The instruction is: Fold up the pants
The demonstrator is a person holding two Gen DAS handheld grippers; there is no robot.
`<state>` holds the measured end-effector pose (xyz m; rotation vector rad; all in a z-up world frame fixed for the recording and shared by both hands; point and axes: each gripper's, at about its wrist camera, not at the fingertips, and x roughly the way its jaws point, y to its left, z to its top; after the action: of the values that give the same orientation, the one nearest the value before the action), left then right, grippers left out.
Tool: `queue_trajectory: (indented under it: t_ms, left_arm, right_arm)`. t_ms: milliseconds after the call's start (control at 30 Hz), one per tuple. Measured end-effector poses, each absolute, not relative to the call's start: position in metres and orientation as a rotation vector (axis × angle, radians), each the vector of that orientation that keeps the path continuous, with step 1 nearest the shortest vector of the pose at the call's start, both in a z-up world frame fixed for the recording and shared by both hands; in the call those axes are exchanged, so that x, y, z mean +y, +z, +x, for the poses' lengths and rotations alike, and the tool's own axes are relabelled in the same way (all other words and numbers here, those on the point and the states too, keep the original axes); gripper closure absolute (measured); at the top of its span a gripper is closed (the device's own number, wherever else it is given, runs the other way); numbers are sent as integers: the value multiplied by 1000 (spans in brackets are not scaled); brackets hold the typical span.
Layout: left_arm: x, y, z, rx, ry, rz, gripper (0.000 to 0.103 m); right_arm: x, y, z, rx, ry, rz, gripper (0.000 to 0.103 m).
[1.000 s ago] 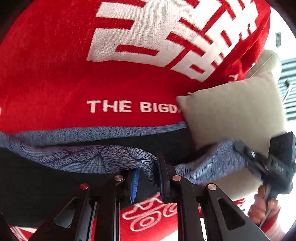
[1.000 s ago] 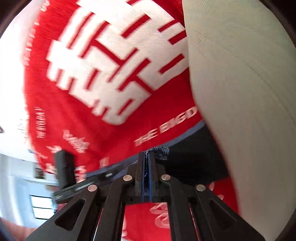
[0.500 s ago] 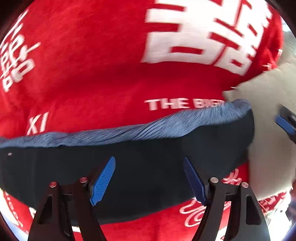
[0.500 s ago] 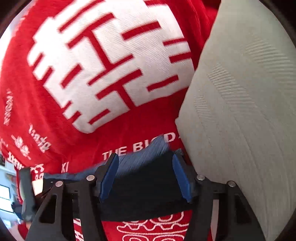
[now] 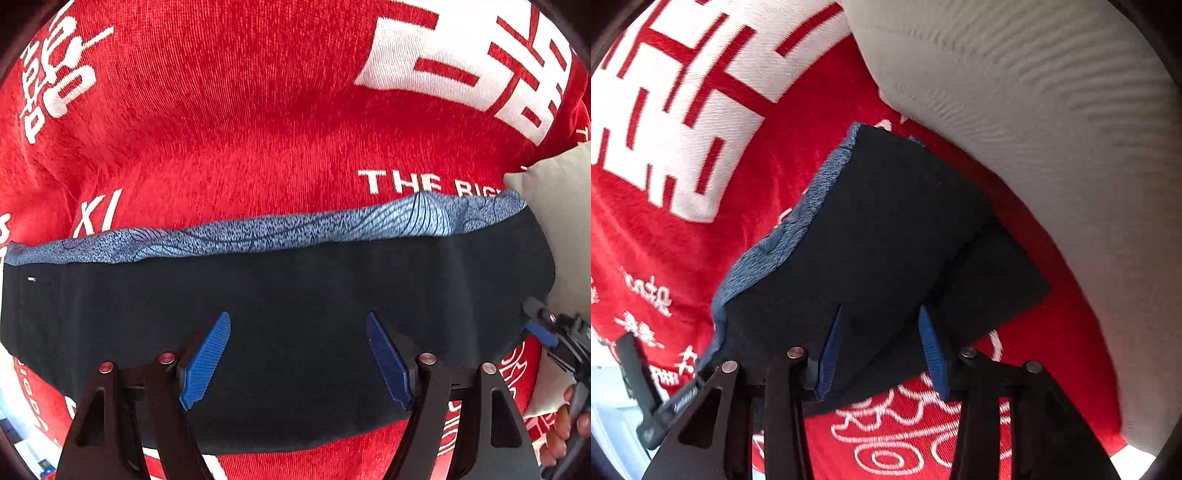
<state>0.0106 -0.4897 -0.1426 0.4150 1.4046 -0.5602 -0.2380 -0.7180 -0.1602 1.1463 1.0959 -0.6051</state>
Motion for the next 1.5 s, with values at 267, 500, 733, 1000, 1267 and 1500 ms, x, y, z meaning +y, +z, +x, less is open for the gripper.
queue_trajectory:
  t_ms: [267,500,733,1000,1267,1500]
  left_arm:
    - [-494,-140,5,1375,-571,426,26]
    - [-504,-168,6,1406,-530,493,26]
    - [-506,-164,10,1355,-516,480,26]
    - [-520,-172,17,1319,-489,483,15]
    - [-468,-157,33,1271,-365,446,13]
    - [-381,-150,57,1320,-147,372,13]
  right_arm:
    - [-712,-118,-243,1032,-712,982,96]
    - [-704,-146,-268,1189,-738,985,73]
    - [-708,-82,-244,1101,-645,710,66]
    - [-770,-154,-160,1182,-676,683,89]
    - [-732,-125,-163,1191,-680,560,46]
    - [-655,-108,-198,1292,-540,556,42]
